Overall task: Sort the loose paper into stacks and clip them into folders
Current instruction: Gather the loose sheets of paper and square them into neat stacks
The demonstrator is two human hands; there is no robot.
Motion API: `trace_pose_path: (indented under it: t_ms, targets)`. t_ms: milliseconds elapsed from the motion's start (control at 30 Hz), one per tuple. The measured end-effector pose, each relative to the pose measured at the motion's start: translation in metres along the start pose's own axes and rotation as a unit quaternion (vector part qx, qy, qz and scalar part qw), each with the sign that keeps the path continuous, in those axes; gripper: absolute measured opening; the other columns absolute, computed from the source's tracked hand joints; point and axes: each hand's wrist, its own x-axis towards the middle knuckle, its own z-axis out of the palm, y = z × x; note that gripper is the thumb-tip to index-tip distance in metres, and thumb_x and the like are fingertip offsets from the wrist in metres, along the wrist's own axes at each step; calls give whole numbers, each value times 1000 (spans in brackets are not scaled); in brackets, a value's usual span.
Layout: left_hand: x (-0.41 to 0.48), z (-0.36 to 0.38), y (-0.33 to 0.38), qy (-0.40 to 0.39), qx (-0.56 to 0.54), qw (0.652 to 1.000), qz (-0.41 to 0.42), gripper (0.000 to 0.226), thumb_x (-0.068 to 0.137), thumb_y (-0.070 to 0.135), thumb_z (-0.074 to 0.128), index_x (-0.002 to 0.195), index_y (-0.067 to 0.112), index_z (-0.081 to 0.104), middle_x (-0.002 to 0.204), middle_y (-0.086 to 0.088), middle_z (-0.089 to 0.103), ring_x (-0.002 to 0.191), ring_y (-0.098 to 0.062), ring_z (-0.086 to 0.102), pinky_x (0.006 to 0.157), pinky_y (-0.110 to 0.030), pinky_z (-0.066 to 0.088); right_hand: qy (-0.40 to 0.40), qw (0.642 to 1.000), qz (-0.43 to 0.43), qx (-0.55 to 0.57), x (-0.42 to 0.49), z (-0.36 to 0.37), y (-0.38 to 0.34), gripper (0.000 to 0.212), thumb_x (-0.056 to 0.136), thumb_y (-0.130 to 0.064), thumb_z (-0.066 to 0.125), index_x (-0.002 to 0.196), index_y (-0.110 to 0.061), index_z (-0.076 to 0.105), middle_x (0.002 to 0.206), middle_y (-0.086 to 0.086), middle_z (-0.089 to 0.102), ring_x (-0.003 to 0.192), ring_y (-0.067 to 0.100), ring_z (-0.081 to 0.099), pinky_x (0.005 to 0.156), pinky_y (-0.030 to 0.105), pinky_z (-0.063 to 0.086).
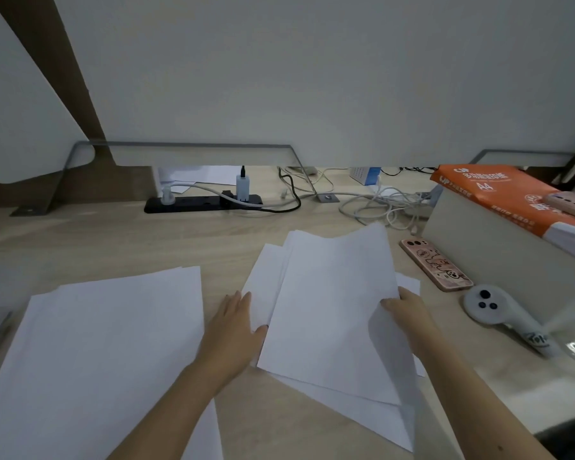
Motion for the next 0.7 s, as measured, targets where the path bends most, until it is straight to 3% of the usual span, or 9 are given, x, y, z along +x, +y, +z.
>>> trace_pose_path:
  t_ms: [200, 333, 500, 567, 633, 700]
  targets:
    - [6, -2, 0, 147, -254, 954, -65, 52, 89, 7, 55, 138, 7, 38, 142, -8, 37, 129, -23, 41, 107, -33, 35, -46, 998, -26, -16, -4, 0, -3, 24, 88, -3, 42, 104, -6, 60, 101, 14, 63, 96, 34, 60, 87, 42, 48]
    - [2, -5, -2, 117, -364, 917, -109, 40, 87, 7, 54, 126, 11, 52, 113, -3, 62, 102, -24, 60, 90, -38, 48, -40, 998, -39, 4, -6, 0, 2, 23, 89, -4, 42, 104, -7, 60, 99, 13, 62, 93, 32, 58, 89, 43, 47]
    - [1, -6, 6, 54, -483, 868, -102, 40, 90, -1, 49, 128, 10, 45, 113, -18, 64, 88, -30, 69, 61, -22, 58, -52, 997, -36, 51, -7, -4, 7, 21, 90, -7, 43, 101, -12, 61, 98, 9, 64, 91, 28, 59, 89, 42, 47]
    - [1, -13, 11, 63, -492, 863, -100, 43, 91, -4, 45, 131, 10, 37, 117, -15, 60, 79, -29, 69, 57, -24, 59, -69, 993, -51, 82, -5, -9, 8, 24, 90, -8, 44, 106, -10, 62, 96, 8, 66, 88, 27, 61, 83, 39, 48]
    - [3, -27, 14, 89, -475, 871, -89, 39, 93, -1, 45, 126, 17, 35, 106, -7, 61, 63, -20, 68, 52, -24, 57, -80, 986, -61, 130, -4, -17, 7, 22, 92, -7, 45, 106, -10, 62, 91, 6, 66, 82, 22, 60, 74, 33, 46]
    - [10, -48, 16, 121, -456, 879, -74, 33, 93, 2, 48, 118, 19, 35, 92, 0, 59, 52, -10, 65, 52, -25, 54, -83, 980, -57, 173, -1, -29, 5, 23, 93, -10, 47, 112, -12, 60, 103, 5, 66, 93, 21, 61, 84, 34, 48]
